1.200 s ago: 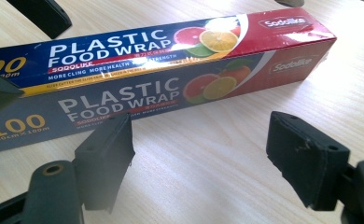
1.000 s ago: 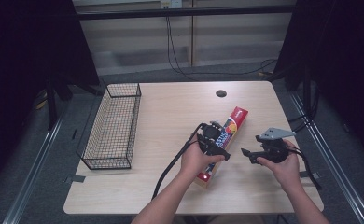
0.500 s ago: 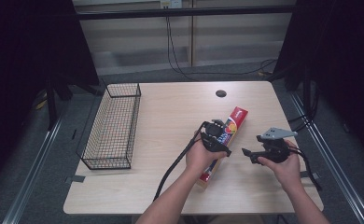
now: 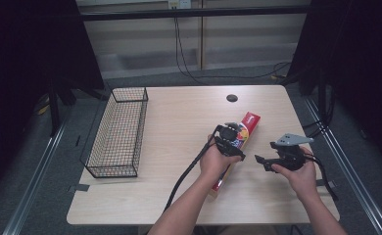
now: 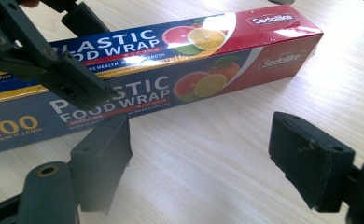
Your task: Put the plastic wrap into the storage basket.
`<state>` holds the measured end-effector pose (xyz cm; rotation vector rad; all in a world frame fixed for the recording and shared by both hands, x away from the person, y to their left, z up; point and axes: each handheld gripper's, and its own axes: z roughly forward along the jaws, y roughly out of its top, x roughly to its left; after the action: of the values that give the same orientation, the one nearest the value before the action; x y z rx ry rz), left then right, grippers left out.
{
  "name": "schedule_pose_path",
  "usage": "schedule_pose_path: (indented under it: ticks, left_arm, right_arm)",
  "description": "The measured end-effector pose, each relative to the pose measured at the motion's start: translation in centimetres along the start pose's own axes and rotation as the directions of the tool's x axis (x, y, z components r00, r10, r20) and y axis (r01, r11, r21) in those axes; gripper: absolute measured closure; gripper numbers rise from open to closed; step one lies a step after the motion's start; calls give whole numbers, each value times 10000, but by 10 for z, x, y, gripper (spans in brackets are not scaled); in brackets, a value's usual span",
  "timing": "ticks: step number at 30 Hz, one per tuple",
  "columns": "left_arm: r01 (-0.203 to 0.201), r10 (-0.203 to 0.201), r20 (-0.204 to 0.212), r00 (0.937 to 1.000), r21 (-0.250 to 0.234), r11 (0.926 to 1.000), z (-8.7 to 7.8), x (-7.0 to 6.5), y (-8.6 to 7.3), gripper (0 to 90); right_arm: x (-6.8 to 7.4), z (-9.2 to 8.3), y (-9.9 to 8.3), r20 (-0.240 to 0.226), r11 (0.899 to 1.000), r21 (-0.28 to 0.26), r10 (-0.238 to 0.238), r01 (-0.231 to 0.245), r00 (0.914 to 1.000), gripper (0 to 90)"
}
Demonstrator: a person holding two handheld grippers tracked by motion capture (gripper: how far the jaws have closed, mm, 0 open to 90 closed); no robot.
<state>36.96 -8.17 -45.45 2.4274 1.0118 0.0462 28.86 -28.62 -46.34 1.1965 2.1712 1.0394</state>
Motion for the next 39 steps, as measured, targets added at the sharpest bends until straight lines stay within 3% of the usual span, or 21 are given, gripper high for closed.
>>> schedule_pose_path:
  ticks: [6,20,23,26,27,28,33,38,39]
  left_arm:
    - [0,1,-62,10000,149,9999,7,-2,3,278]
    - [341,-345,-340,9988,-124,9993,12,-1,6,375]
    - [499,-496,-549,9973,45,9987,11,-4,8,398]
    - [369,-356,-689,9970,190,9991,9,-3,8,419]
    - [458,-441,-666,9968,241,9987,8,-3,7,421]
    - [259,-223,-682,9974,519,9983,5,-1,7,423]
    - [210,-168,-642,9978,656,9976,-2,9,-2,420]
    - [231,-204,-615,9979,438,9988,0,12,-3,383]
    - [458,-442,-522,9977,292,9985,1,12,-2,378]
  right_arm:
    - [-1,-2,1,20,10000,-55,31,-31,10000,208]
    - [0,-1,1,-62,10000,-62,-59,59,10000,208]
    - [0,-1,1,-49,10000,-74,3,-4,10000,207]
    - [-1,-2,1,-18,9999,-108,-23,23,10000,207]
    - [-1,-2,1,-22,9999,-101,23,-23,10000,206]
    - [-1,-2,1,-43,9999,-116,33,-34,10000,207]
    - [-3,-3,0,-60,9999,-128,61,-62,10000,206]
    - [-1,-2,1,-32,10000,-94,-9,9,10000,206]
    - [0,-2,1,-39,9999,-103,-23,22,10000,205]
